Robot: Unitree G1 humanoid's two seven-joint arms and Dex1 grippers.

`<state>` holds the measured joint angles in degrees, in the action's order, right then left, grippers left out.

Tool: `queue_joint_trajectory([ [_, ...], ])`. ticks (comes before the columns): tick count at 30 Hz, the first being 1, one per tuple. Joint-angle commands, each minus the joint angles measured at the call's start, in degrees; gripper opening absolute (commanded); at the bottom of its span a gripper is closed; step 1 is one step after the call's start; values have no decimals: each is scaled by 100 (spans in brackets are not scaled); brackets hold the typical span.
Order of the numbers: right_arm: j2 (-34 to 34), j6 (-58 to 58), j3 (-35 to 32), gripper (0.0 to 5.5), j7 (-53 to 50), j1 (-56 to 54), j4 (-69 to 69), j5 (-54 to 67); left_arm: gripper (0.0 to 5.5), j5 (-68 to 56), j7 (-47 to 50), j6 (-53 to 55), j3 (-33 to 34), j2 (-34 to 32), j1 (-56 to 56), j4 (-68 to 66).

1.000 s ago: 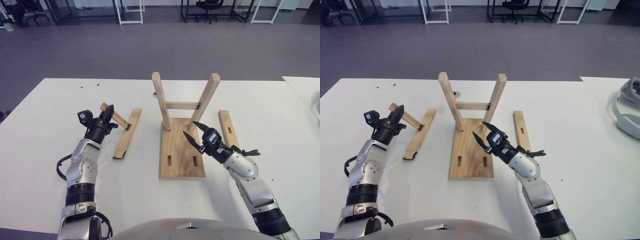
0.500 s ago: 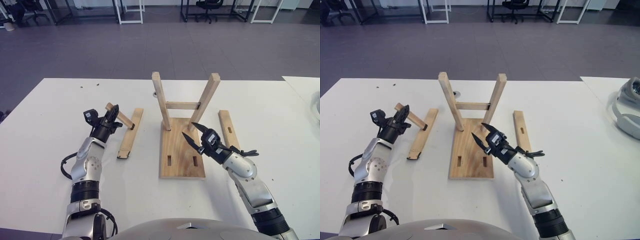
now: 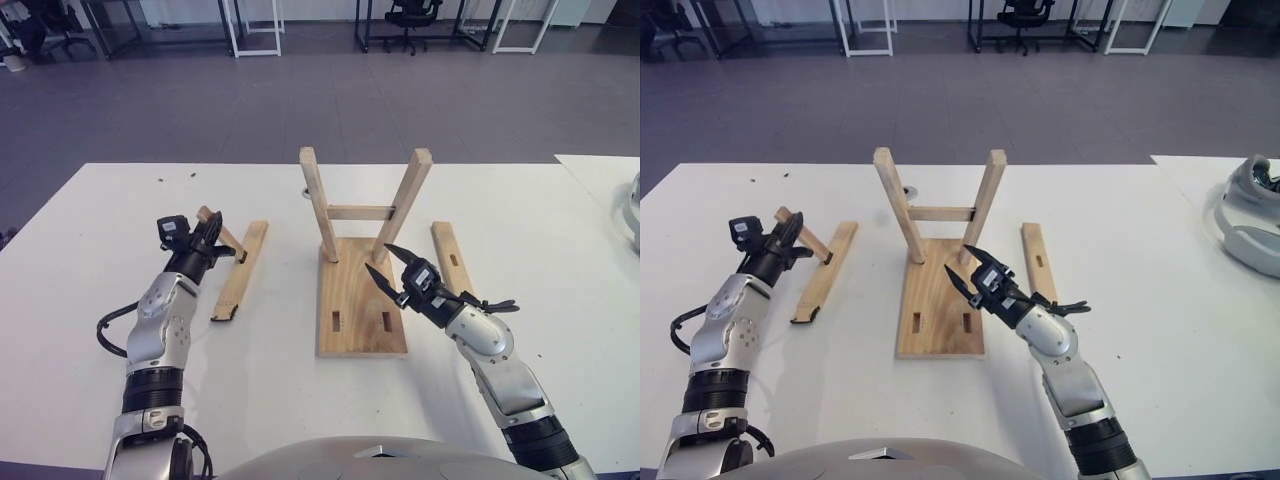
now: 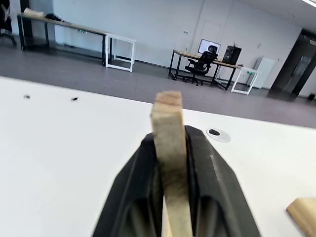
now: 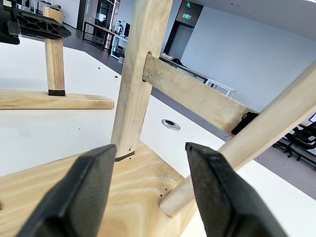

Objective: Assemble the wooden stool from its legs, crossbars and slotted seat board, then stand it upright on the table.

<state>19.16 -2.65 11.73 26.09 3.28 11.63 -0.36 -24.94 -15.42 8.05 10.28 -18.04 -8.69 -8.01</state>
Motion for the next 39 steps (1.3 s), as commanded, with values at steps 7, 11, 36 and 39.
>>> queue_joint_trajectory([
  [7, 92, -203, 104, 261, 32, -128, -203, -312, 41, 1233, -4, 66, -1038, 47, 1376, -1196],
  [11, -62, -99, -23, 261, -27, -220, -206, -78, 41, 577, -240, -163, -558, -4, 812, -398],
  [36, -312, -40, -9, 261, -203, -162, -370, -204, 415, 614, -1145, 2755, -517, -1148, 1191, 1796],
  [39, -321, -77, 47, 261, -216, -146, -399, -288, 477, 753, -1185, 2756, -609, -1217, 1205, 1840],
])
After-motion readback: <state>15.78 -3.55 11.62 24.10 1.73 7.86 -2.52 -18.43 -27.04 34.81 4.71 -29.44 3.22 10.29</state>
